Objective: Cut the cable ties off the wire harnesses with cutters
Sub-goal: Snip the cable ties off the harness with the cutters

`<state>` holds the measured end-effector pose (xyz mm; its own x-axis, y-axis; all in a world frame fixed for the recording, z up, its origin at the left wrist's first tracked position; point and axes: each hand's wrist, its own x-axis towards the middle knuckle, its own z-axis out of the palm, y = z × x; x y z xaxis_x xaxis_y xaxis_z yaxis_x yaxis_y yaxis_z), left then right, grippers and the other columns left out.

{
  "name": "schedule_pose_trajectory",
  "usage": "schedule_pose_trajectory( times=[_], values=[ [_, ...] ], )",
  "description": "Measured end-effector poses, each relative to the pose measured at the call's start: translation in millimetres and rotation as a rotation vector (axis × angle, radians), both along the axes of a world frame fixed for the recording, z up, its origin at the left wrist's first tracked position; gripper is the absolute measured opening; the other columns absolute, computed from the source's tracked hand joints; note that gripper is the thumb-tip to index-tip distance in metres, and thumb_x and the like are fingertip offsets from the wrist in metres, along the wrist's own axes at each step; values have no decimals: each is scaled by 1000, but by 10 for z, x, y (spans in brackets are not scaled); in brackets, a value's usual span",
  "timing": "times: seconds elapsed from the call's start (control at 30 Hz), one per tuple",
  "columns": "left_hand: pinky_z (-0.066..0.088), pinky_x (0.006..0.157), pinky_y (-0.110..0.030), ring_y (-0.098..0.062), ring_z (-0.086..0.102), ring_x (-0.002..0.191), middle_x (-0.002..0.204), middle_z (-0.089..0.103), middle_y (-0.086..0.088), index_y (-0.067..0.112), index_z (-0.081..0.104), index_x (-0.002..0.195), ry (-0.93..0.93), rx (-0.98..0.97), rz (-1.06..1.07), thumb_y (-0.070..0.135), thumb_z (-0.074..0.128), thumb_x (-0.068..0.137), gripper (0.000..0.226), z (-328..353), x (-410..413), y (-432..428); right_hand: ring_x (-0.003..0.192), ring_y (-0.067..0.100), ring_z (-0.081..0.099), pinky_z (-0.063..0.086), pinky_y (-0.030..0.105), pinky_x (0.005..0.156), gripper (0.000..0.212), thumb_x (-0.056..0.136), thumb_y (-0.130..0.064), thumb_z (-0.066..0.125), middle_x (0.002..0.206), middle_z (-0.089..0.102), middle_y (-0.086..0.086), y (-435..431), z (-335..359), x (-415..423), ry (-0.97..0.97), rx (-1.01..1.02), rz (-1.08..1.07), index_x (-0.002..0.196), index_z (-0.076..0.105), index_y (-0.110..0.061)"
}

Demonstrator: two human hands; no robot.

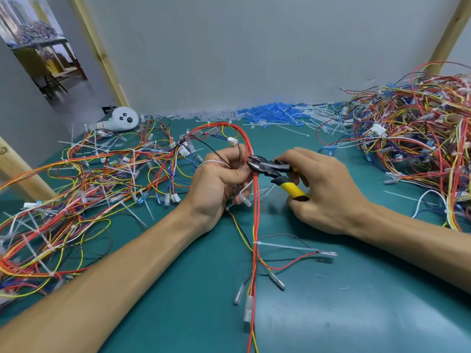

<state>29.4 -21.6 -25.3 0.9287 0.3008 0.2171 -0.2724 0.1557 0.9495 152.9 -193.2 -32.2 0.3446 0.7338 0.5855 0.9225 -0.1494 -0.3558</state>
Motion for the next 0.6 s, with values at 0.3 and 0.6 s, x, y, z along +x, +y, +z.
schedule_pose_trajectory(
  times=[0.3, 0.6],
  values=[
    [26, 38, -22, -15, 35, 42, 66, 46, -8, 10, 66, 85, -44, 38, 24, 11, 62, 90, 6, -48, 34, 22, 66, 11, 53, 43, 37, 58, 32, 73, -28, 52, 74, 57, -8, -10, 20, -38, 103, 22, 31, 101, 66, -19],
    [16, 42, -30, -12, 38, 41, 64, 47, -3, 11, 60, 85, -27, 15, 50, 10, 60, 91, 6, -41, 21, 34, 64, 25, 39, 40, 40, 55, 27, 66, -17, 65, 67, 44, -6, 3, -17, 12, 92, -20, -13, 90, 56, -26]
  ],
)
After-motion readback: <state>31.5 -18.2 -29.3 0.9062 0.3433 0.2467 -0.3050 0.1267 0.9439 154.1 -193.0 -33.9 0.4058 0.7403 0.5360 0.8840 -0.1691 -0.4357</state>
